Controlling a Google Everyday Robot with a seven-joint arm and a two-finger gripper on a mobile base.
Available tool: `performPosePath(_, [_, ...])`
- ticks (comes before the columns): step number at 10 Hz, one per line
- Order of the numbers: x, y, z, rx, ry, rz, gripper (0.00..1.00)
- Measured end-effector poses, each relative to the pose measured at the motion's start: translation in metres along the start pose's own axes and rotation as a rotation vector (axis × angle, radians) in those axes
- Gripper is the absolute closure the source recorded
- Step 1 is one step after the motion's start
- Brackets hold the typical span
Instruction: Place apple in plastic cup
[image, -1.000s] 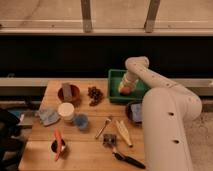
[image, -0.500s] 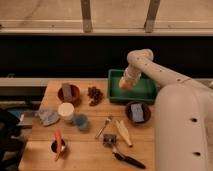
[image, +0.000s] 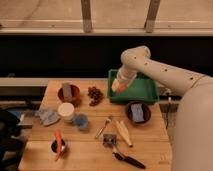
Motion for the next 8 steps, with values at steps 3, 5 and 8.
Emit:
performPosePath(3, [-0.005, 0.081, 0.002, -0.122, 0.013, -0.169, 1.0])
performPosePath(5, [-0.003, 0.078, 0.001, -0.118, 0.016, -0.168, 1.0])
performPosePath(8, [-0.004, 0.08, 0.002, -0.121, 0.016, -0.17, 1.0])
